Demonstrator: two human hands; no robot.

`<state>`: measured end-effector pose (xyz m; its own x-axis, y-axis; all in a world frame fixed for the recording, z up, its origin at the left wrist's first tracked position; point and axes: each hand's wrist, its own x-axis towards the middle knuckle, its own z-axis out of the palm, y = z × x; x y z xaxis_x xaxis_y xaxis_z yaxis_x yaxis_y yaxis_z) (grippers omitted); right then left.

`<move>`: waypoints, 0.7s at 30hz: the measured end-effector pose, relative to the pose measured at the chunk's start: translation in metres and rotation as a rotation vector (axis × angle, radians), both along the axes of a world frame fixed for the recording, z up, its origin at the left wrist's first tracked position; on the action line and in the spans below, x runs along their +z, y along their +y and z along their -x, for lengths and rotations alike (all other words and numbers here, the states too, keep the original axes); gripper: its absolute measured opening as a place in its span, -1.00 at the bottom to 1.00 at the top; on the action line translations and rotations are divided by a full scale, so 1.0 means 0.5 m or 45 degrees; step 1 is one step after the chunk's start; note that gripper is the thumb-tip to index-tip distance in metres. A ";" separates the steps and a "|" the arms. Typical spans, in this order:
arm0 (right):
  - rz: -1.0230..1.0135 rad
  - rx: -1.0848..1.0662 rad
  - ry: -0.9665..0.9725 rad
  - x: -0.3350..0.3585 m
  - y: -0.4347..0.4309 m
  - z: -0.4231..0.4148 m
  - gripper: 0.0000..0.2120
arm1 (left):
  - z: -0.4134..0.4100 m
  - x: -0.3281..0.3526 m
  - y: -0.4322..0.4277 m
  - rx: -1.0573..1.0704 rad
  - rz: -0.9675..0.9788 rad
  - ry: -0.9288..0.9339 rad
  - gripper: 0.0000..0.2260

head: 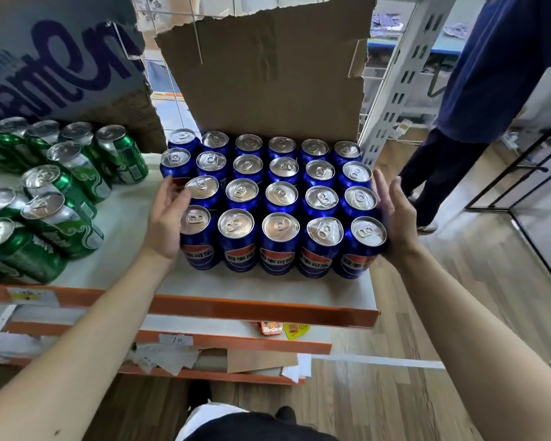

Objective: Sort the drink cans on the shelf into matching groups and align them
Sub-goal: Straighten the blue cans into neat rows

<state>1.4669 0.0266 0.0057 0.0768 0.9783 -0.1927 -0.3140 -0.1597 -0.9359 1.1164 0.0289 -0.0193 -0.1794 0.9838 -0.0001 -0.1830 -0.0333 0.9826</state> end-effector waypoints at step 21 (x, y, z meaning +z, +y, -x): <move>0.098 -0.065 0.112 -0.029 0.081 0.014 -0.34 | 0.080 -0.013 0.226 0.012 0.214 -0.107 -0.63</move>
